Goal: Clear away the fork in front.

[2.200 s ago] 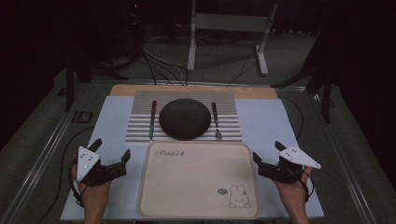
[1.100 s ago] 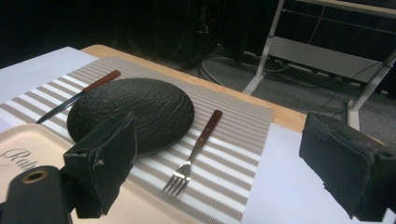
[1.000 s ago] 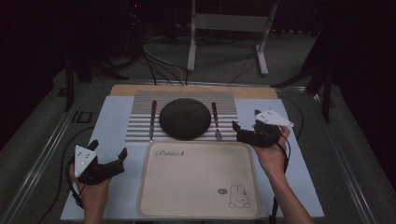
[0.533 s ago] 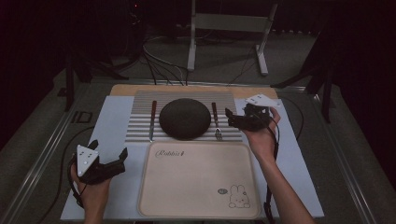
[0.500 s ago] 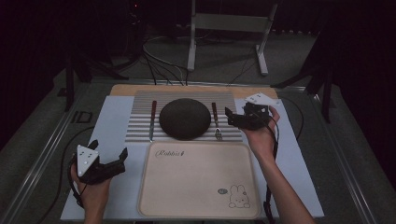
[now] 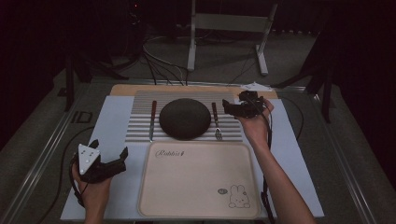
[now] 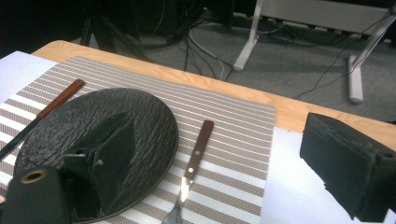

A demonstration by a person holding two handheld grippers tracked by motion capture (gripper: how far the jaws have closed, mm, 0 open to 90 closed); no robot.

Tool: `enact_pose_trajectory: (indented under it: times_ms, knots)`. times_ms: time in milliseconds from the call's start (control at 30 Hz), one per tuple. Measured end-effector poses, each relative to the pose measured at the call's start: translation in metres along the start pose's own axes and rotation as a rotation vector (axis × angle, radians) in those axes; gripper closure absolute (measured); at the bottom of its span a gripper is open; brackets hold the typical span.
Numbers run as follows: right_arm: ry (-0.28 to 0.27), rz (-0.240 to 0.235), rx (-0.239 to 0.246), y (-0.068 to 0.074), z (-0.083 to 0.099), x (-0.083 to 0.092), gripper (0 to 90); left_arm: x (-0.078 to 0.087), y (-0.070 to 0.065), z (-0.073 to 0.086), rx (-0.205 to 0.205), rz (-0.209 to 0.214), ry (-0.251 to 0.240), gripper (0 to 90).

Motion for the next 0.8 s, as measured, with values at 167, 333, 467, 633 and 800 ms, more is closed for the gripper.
enact_pose_trajectory:
  times_ms: [167,333,467,633,800]
  knots:
    - [0.057,-0.004,-0.050,0.002,-0.001,-0.019,10.9,0.000,0.001,0.002,0.009,-0.004,0.006,0.1]
    - [0.108,0.007,-0.049,0.005,0.004,-0.038,11.0,0.000,0.003,0.001,0.020,-0.007,0.001,0.1]
    - [0.157,0.020,-0.056,0.006,0.014,-0.052,11.1,0.000,0.003,0.001,0.024,-0.006,0.002,0.1]
    - [0.213,0.034,-0.058,0.006,0.026,-0.067,11.6,0.000,0.003,0.001,0.027,-0.005,0.001,0.1]
    - [0.253,0.046,-0.055,0.007,0.035,-0.079,13.9,0.001,0.004,0.001,0.035,-0.007,0.001,0.1]
Point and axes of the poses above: each handheld gripper's, and its own axes: x roughly backward along the jaws, z roughly out of its underside, y roughly to its left, the point moved 10 cm from there along -x, roughly forward along the jaws, and after that the axes turned 7 degrees about -y, right-handed, at the moved point
